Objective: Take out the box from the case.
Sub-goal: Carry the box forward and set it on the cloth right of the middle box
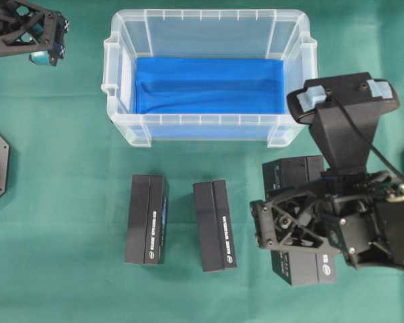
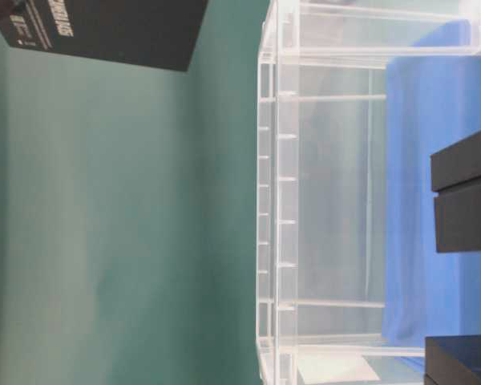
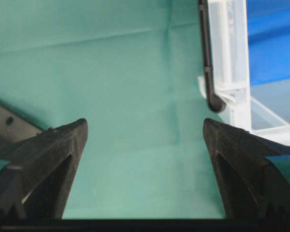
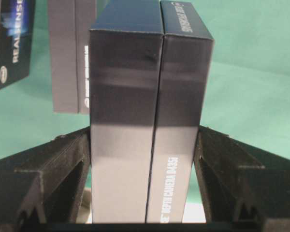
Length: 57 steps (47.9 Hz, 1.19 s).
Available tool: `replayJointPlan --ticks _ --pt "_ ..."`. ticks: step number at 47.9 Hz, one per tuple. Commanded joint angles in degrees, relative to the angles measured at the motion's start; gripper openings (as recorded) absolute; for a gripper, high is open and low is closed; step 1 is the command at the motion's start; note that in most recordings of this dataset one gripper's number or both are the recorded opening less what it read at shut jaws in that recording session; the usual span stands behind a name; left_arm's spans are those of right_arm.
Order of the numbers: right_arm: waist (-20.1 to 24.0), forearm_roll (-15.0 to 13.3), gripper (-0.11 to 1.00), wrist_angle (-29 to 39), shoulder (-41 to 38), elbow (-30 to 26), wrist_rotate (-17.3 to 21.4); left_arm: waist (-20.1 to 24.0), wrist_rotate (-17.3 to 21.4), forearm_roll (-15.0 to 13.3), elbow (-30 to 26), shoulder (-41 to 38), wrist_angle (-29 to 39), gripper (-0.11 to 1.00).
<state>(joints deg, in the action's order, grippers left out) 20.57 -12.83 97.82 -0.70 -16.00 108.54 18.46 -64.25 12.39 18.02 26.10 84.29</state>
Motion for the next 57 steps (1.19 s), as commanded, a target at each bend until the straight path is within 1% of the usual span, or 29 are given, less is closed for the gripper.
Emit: replayJointPlan --ticks 1,7,13,24,28,37,44,51,57 --pt "0.09 -0.26 0.67 0.70 0.97 -1.41 0.00 -0.09 -0.18 0.18 -0.70 0.70 0.09 0.96" --pt "0.09 -0.26 0.67 1.67 1.05 -0.53 0.00 -0.09 -0.35 0.18 -0.62 0.53 0.09 0.96" --pt "0.09 0.09 0.67 0.53 0.97 1.93 0.53 -0.09 -0.26 0.18 -0.62 0.70 0.09 0.96" --pt "0.00 0.88 0.67 -8.17 0.97 10.81 1.23 -0.09 -0.26 0.18 -0.62 0.70 0.18 0.96" --pt "-0.18 1.32 0.67 -12.83 0.97 15.21 2.64 -0.26 -0.18 0.26 -0.53 0.70 0.18 0.96" --pt "-0.26 3.25 0.67 -22.59 0.97 24.17 5.45 -0.53 -0.09 0.18 -0.44 0.70 0.26 0.96" --pt "-0.18 3.52 0.67 -27.33 0.97 29.62 7.12 -0.53 0.00 0.18 -0.35 0.70 0.35 0.96" --pt "-0.44 3.43 0.67 -29.71 0.97 32.34 7.56 -0.53 -0.09 0.18 -0.35 0.70 0.35 0.96" --pt "-0.44 3.16 0.67 -30.06 1.23 32.87 7.29 -0.62 -0.18 0.18 -0.26 0.70 0.44 0.96"
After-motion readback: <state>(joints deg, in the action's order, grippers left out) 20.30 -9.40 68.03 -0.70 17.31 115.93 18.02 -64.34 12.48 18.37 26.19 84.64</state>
